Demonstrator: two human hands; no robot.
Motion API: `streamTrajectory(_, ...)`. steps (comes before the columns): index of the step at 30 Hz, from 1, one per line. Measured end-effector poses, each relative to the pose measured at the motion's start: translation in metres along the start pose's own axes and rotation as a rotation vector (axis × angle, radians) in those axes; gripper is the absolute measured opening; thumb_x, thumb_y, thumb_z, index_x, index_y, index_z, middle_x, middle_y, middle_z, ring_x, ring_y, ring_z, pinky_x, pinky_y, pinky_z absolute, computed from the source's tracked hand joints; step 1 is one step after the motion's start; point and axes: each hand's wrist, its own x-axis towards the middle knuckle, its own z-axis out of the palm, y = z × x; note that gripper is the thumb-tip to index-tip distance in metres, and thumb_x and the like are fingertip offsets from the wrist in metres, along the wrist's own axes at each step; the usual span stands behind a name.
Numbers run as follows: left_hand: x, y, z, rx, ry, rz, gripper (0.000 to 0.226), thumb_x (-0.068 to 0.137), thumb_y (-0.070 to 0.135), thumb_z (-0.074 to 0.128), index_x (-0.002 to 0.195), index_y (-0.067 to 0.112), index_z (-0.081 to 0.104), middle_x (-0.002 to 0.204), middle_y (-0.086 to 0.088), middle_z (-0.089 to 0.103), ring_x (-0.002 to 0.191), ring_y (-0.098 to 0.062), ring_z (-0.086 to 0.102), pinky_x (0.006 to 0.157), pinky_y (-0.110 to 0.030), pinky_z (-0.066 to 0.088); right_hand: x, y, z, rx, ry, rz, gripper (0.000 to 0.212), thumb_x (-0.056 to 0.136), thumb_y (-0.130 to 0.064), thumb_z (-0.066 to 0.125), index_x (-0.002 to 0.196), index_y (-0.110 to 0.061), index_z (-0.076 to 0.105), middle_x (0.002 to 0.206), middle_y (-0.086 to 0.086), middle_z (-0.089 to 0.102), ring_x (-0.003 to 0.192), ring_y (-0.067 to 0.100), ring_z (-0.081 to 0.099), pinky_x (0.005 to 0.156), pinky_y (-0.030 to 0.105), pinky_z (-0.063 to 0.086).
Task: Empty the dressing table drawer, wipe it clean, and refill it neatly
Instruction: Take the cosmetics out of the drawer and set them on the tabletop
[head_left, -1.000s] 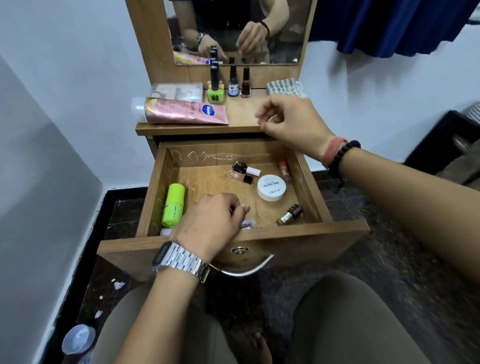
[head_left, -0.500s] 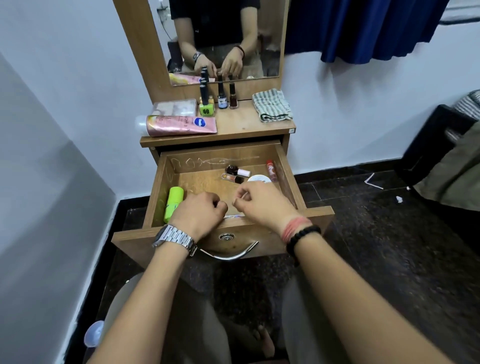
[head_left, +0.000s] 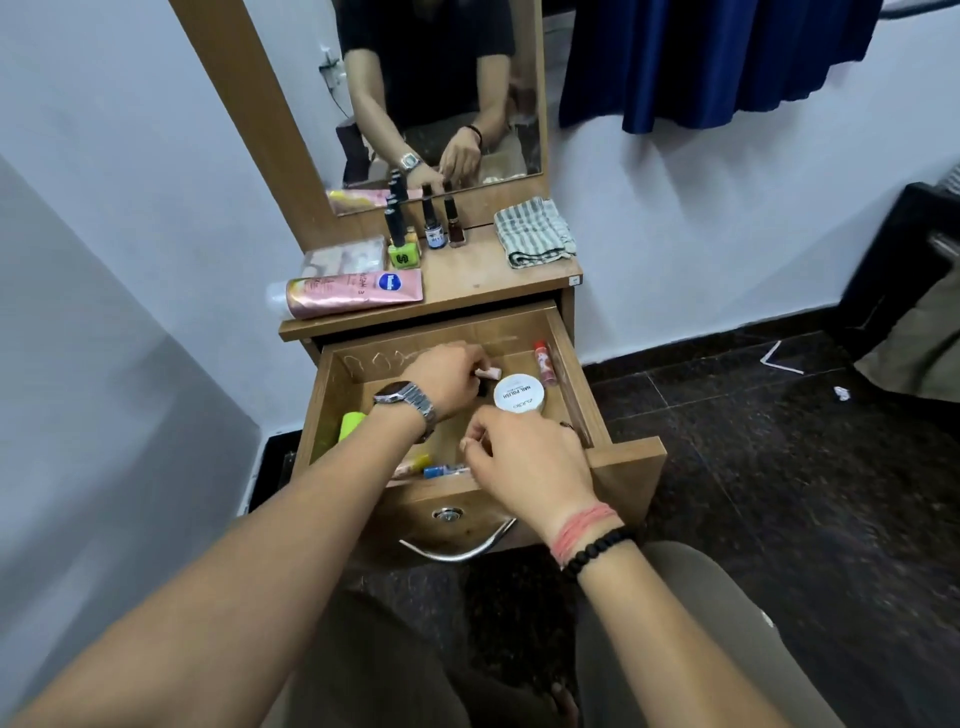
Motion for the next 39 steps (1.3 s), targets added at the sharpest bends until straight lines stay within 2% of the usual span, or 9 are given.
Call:
streamTrajectory(5, 0.038, -0.007, 0.021, 0.136, -0.074, 0.054, 0.039, 0.092, 0.019, 0.050, 0.131, 0.021, 0.052, 0.133, -0.005, 0.055, 0.119, -0.028, 0.052, 0.090, -0.035, 0.044, -0.001, 0.000, 0.001, -0.014, -0.026, -0.048, 0.022, 0.096, -0.041, 0.039, 0.097, -0.028, 0.057, 0.084, -0.003, 0.064, 0.079, 0.021, 0.063, 0.059, 0.031, 0.036)
streamTrajectory(7, 0.045, -0.009, 0.026, 0.180, -0.070, 0.075, 0.033, 0.095, 0.025, 0.049, 0.127, 0.023, 0.056, 0.131, -0.004, 0.057, 0.117, -0.027, 0.052, 0.089, -0.037, 0.047, 0.000, 0.001, 0.001, -0.015, -0.031, -0.057, 0.023, 0.097, -0.042, 0.037, 0.098, -0.028, 0.056, 0.085, -0.002, 0.065, 0.078, 0.021, 0.063, 0.059, 0.031, 0.037)
streamTrajectory(11, 0.052, -0.009, 0.030, 0.253, -0.031, 0.100, 0.018, 0.093, 0.030, 0.050, 0.100, 0.027, 0.066, 0.112, -0.004, 0.066, 0.104, -0.026, 0.058, 0.073, -0.033, 0.045, 0.000, 0.000, 0.002, -0.022, -0.019, -0.064, 0.025, 0.097, -0.042, 0.036, 0.099, -0.027, 0.056, 0.085, 0.000, 0.065, 0.078, 0.023, 0.062, 0.058, 0.031, 0.034)
streamTrajectory(16, 0.054, -0.009, 0.031, 0.322, -0.028, 0.184, 0.018, 0.096, 0.029, 0.047, 0.105, 0.019, 0.060, 0.115, -0.006, 0.063, 0.109, -0.026, 0.055, 0.074, -0.038, 0.048, -0.001, -0.001, 0.000, -0.021, -0.009, -0.076, 0.026, 0.097, -0.042, 0.036, 0.099, -0.026, 0.057, 0.083, -0.001, 0.065, 0.077, 0.023, 0.063, 0.057, 0.031, 0.031)
streamTrajectory(21, 0.042, -0.006, 0.016, 0.238, 0.090, 0.220, 0.024, 0.096, 0.023, 0.044, 0.118, 0.016, 0.049, 0.120, -0.008, 0.059, 0.105, -0.029, 0.057, 0.077, -0.039, 0.047, -0.002, -0.001, -0.001, -0.017, -0.012, -0.068, 0.026, 0.097, -0.042, 0.036, 0.099, -0.027, 0.057, 0.084, 0.000, 0.066, 0.078, 0.025, 0.063, 0.058, 0.031, 0.031)
streamTrajectory(26, 0.022, -0.001, -0.036, -0.032, 0.315, 0.196, 0.012, 0.090, 0.019, 0.058, 0.101, 0.016, 0.063, 0.100, -0.001, 0.066, 0.087, -0.020, 0.062, 0.071, -0.026, 0.045, -0.003, -0.004, -0.002, -0.022, -0.005, -0.075, 0.026, 0.097, -0.039, 0.036, 0.100, -0.027, 0.059, 0.088, 0.001, 0.067, 0.080, 0.025, 0.062, 0.059, 0.031, 0.029)
streamTrajectory(30, 0.025, -0.007, -0.095, -0.145, 0.485, 0.075, 0.020, 0.084, 0.030, 0.070, 0.099, 0.016, 0.068, 0.090, 0.001, 0.070, 0.081, -0.012, 0.063, 0.074, -0.027, 0.052, -0.004, -0.005, -0.003, -0.036, -0.006, -0.083, 0.029, 0.098, -0.039, 0.035, 0.100, -0.026, 0.060, 0.087, 0.002, 0.068, 0.079, 0.024, 0.062, 0.058, 0.030, 0.028)
streamTrajectory(35, 0.052, -0.021, -0.131, -0.047, 0.537, -0.008, 0.026, 0.082, 0.040, 0.070, 0.092, 0.016, 0.071, 0.085, 0.000, 0.070, 0.081, -0.015, 0.062, 0.074, -0.031, 0.051, -0.004, -0.005, -0.004, -0.032, -0.005, -0.082, 0.027, 0.098, -0.039, 0.035, 0.101, -0.027, 0.059, 0.086, 0.001, 0.068, 0.078, 0.024, 0.063, 0.057, 0.030, 0.030)
streamTrajectory(39, 0.079, -0.031, -0.135, 0.111, 0.532, 0.017, 0.027, 0.083, 0.042, 0.068, 0.092, 0.017, 0.072, 0.090, -0.004, 0.070, 0.097, -0.026, 0.056, 0.079, -0.036, 0.047, -0.004, -0.004, -0.002, -0.019, -0.004, -0.082, 0.026, 0.097, -0.040, 0.035, 0.101, -0.027, 0.058, 0.084, -0.001, 0.067, 0.078, 0.024, 0.062, 0.057, 0.030, 0.028)
